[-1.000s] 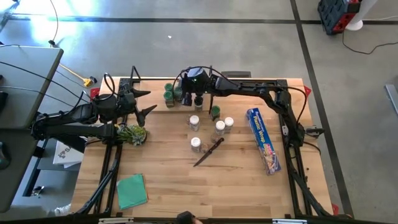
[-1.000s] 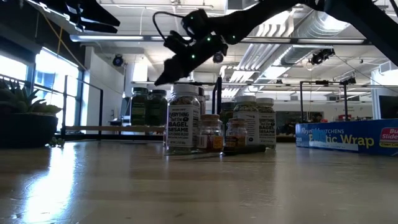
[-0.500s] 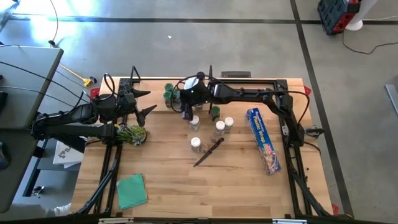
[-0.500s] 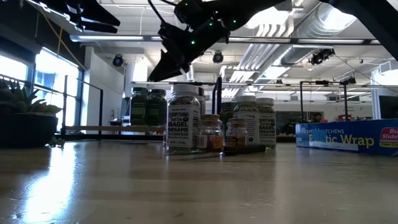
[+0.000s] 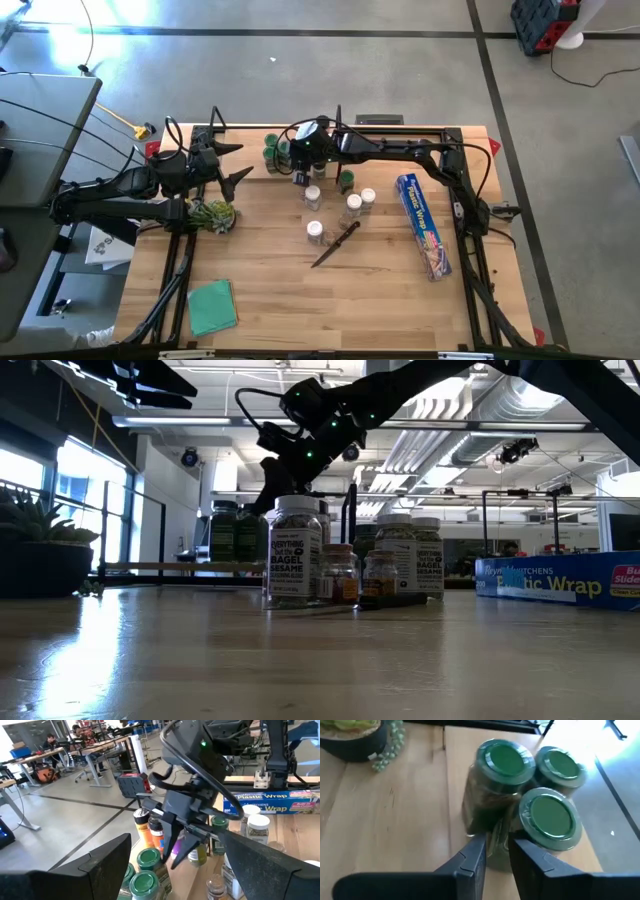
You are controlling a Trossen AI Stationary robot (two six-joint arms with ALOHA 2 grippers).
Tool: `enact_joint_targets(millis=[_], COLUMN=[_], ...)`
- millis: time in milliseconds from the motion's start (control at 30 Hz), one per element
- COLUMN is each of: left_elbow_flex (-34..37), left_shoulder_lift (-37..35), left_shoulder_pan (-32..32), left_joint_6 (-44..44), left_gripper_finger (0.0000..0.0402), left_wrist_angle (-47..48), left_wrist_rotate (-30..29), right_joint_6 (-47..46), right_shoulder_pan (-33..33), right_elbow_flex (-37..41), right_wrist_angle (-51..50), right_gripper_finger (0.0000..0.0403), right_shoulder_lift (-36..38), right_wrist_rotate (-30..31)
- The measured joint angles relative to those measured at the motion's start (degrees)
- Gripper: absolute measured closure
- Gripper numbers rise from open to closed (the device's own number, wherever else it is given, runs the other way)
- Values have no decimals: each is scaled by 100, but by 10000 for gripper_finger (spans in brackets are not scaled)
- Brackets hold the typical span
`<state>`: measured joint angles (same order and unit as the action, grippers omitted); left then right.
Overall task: Shelf spices
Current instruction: Put the green lid seasoning bottle on the shelf
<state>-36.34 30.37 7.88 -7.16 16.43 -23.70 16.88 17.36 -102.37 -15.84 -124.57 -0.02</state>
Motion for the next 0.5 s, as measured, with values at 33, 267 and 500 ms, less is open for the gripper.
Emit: enact_joint_targets(millis=[33,267,500], left_elbow_flex=[0,0,1], left_shoulder_lift=[0,0,0], left_shoulder_pan=[2,0,0], left_joint_6=[0,-13,-13], left_gripper_finger=[88,88,88], left_wrist_angle=[0,4,4], left_wrist_rotate=[0,-14,-13], right_joint_6=[7,7,144], right_shoulder_pan=[31,122,129], right_elbow_flex=[0,0,0], right_wrist_angle=[25,66,288], right_gripper_finger=[327,327,327], right_shoulder_lift=[0,0,0], right_wrist_rotate=[2,6,49])
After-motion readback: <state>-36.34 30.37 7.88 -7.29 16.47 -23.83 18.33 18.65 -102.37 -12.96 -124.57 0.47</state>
